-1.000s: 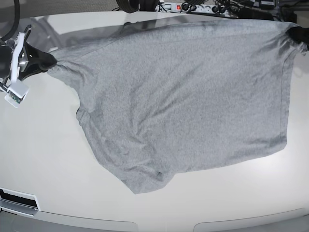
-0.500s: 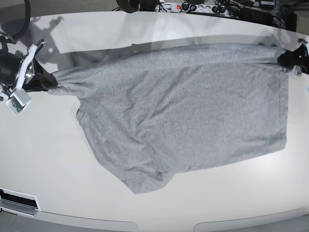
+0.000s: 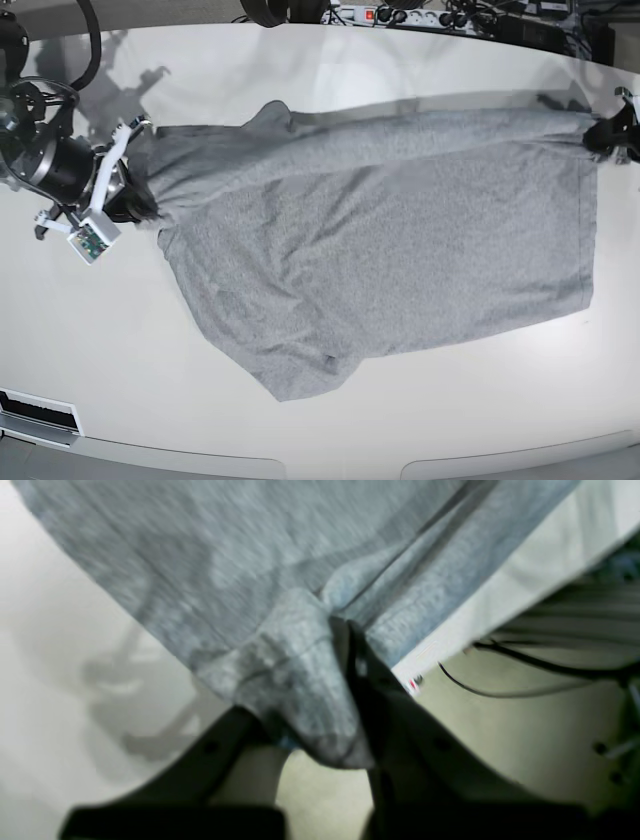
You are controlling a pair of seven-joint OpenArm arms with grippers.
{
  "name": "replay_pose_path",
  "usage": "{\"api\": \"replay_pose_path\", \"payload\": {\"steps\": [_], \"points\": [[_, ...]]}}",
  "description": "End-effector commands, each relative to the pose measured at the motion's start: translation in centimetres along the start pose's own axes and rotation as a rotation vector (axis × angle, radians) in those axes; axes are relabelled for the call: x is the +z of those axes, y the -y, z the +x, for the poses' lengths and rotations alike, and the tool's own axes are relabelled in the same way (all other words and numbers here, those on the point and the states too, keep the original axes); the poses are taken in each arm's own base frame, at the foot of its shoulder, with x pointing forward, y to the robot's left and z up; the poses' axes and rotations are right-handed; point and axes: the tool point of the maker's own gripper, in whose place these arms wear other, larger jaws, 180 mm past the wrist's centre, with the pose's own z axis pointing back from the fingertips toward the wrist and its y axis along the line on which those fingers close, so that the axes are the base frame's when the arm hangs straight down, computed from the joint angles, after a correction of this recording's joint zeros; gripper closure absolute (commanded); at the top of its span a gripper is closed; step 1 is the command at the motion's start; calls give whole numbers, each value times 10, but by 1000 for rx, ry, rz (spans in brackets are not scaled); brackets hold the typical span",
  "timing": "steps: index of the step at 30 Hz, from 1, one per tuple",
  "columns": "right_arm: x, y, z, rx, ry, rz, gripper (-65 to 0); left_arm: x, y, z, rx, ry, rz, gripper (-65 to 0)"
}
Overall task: Layout the t-shirt on the table in an organized manner, then fold the t-shirt properly
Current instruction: 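Release the shoulder with the right gripper and regrasp the shirt's side edge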
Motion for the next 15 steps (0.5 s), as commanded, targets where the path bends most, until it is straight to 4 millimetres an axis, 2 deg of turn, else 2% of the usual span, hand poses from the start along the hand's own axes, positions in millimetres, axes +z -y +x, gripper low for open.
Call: {"api": "replay_pose_path", "payload": {"steps": [1,3,5,10,15], "points": [[-2,12,3,9,6,-30,0,4,-6,7,-35,6,28,0],[-15,24,-7,-15,-35,-46,0,2,-12,2,-59,-17,66,0],[-28,32,-11,-55,-45,-37,0,2,-16,5,-60,3,87,0],[-49,38,-2,-102,-18,-4,0,3,-22,17,-33,64,122,0],[-52,39,14,-94,19,1,0,7,-33,39,-64,116,164,0]]}}
